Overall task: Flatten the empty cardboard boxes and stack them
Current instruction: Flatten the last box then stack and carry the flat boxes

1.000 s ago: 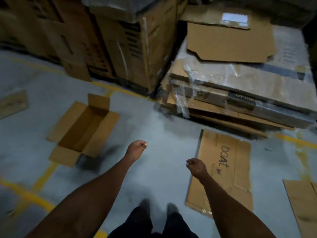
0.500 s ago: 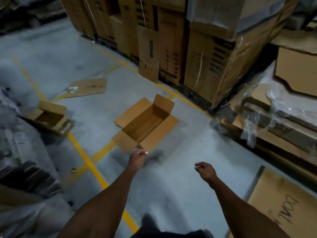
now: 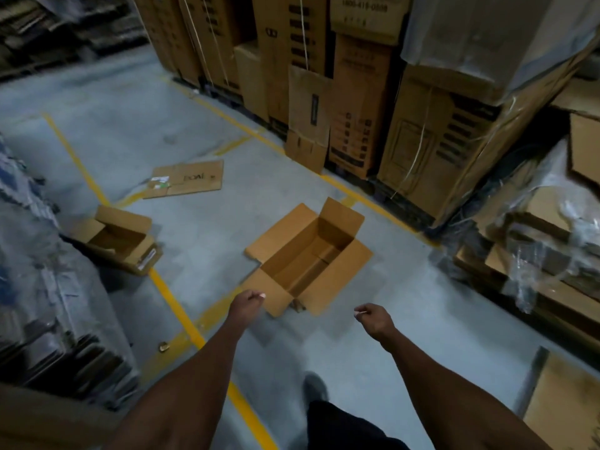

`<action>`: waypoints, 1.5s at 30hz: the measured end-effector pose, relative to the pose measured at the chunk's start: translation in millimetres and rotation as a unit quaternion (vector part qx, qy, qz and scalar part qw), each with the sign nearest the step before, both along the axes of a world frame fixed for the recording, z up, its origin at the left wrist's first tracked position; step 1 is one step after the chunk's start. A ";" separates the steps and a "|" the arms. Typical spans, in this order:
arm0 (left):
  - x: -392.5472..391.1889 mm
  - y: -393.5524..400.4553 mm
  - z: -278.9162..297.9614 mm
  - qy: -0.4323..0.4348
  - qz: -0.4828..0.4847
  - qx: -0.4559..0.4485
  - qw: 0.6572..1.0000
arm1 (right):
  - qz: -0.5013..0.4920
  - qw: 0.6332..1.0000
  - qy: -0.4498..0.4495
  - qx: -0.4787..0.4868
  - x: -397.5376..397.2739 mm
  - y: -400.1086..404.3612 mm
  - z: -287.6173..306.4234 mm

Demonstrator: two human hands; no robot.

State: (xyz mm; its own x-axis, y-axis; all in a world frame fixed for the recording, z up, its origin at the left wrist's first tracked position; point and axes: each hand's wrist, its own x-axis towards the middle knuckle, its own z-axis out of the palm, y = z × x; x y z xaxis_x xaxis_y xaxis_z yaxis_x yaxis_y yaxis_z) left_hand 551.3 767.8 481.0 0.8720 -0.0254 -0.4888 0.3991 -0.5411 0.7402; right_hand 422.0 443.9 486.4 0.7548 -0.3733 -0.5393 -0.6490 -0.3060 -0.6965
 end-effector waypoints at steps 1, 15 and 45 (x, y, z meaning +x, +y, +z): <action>14.2 4.5 0.6 -0.008 -0.008 0.003 1.000 | 0.003 1.000 -0.009 -0.004 12.0 5.0 -0.4; 201.3 43.9 3.4 0.037 -0.109 0.021 0.993 | -0.010 0.992 0.118 0.032 149.6 54.0 -31.7; 568.4 -11.4 -575.4 -0.136 -0.299 0.084 0.941 | -0.030 0.974 0.151 -0.166 370.9 50.2 -583.9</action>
State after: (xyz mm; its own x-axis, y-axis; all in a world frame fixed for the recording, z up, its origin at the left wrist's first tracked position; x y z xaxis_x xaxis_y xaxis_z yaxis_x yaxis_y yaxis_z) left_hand 1119.7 756.4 -94.4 0.8198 -0.4932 -0.2911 -0.2054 -0.7278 0.6543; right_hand 793.0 494.1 -97.5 0.5514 -0.6036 -0.5758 -0.8330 -0.4360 -0.3406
